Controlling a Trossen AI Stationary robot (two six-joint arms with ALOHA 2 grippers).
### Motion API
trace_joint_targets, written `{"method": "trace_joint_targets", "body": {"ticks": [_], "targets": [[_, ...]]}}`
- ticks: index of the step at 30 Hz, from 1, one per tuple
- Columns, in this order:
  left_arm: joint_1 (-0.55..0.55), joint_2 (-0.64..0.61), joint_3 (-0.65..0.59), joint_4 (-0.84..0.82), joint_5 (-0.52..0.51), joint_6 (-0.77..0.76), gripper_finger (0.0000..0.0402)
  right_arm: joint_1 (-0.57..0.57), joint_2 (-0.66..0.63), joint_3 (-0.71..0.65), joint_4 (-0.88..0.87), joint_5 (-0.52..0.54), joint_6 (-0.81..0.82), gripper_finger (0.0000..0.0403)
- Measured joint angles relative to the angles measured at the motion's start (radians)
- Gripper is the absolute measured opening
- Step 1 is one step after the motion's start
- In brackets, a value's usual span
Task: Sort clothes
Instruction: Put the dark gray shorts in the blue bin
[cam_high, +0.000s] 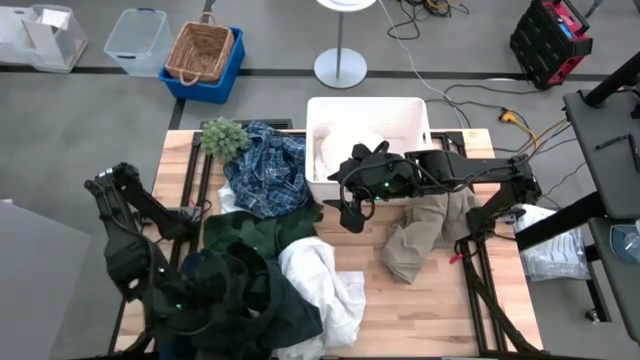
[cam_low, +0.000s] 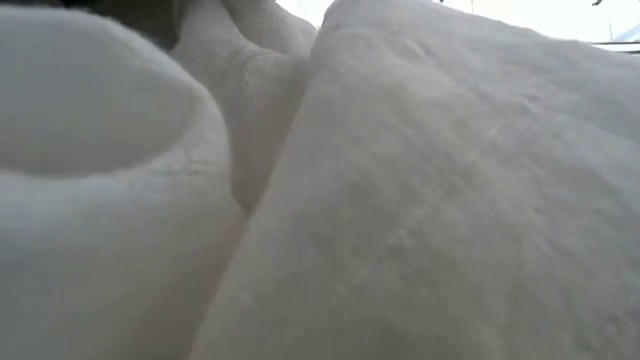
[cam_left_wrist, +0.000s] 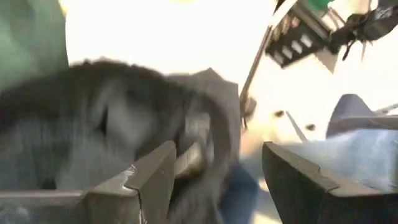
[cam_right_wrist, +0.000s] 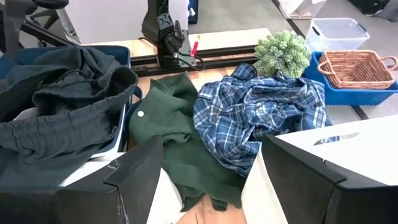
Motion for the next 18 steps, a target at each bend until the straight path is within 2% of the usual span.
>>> {"method": "trace_joint_targets", "body": {"ticks": [3, 7, 18], "targets": [[0.064, 0.04, 0.028, 0.016, 0.026, 0.145, 0.0216, -0.004, 0.0, 0.0, 0.005, 0.0, -0.002, 0.0271], [0.106, 0.103, 0.026, 0.086, 0.102, 0.254, 0.0215, -0.005, 0.0, 0.0, 0.006, 0.0, -0.003, 0.0278], [0.097, 0.227, 0.026, 0.105, 0.139, 0.196, 0.0213, -0.005, 0.0, -0.001, 0.013, -0.003, -0.006, 0.0277]]}}
